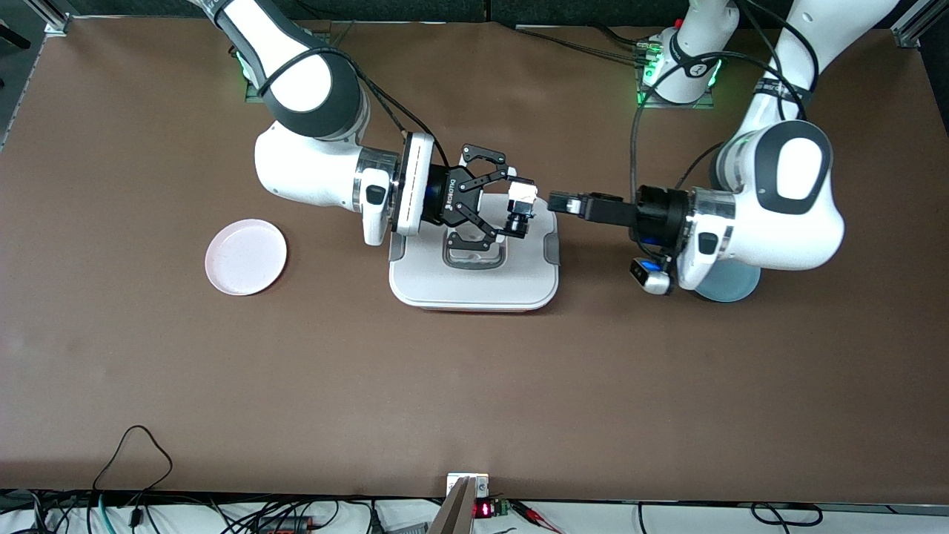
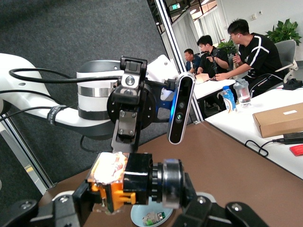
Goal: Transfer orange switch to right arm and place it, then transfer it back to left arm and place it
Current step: 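Hold the switch over the box while the left gripper approaches it, then close the left gripper on the switch held by the right gripper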
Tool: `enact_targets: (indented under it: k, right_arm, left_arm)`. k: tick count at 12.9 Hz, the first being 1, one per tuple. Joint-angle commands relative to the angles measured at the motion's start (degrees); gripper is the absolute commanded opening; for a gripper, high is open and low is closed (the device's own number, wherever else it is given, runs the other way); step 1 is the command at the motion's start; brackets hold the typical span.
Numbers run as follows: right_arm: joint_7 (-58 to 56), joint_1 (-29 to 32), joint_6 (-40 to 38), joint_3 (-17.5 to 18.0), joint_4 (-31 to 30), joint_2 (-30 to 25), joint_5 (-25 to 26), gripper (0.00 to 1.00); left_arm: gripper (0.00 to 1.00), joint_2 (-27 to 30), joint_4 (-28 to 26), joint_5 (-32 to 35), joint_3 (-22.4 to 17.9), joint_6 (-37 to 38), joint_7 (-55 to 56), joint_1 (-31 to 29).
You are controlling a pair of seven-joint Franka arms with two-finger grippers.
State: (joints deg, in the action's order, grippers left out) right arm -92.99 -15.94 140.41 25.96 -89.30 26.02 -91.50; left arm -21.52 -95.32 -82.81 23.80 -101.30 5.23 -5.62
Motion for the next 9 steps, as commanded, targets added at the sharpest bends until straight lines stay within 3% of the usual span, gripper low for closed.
enact_targets:
  k: [1,4,6,8,9]
  right_arm:
    - [0.09,-0.93,1.62,-0.12,1.67,0.87,0.71,0.23]
    - [0.01,-0.93,1.62,-0.12,1.67,0.87,0.71,0.23]
    - [0.01,-0.93,1.62,-0.12,1.67,0.87,0.71,0.23]
    - [0.01,-0.93,1.62,-0.12,1.67,0.87,0.71,0.23]
    - [0.01,-0.93,1.62,-0.12,1.67,0.87,0.71,0.23]
  left_arm:
    - [1.0,1.74,-2.5,-2.1,1.33,-3.27,-1.63,0.25]
    - [1.0,1.57,-2.5,-2.1,2.12,-4.69,-2.24,0.43]
    - [0.93,1.57,-2.67,-2.01,2.12,-4.17,-2.33,0.34]
    - [0.75,1.83,-2.94,-2.01,2.12,-4.16,-2.33,0.34]
    - [0.56,1.83,-3.03,-2.01,2.12,-4.16,-2.33,0.34]
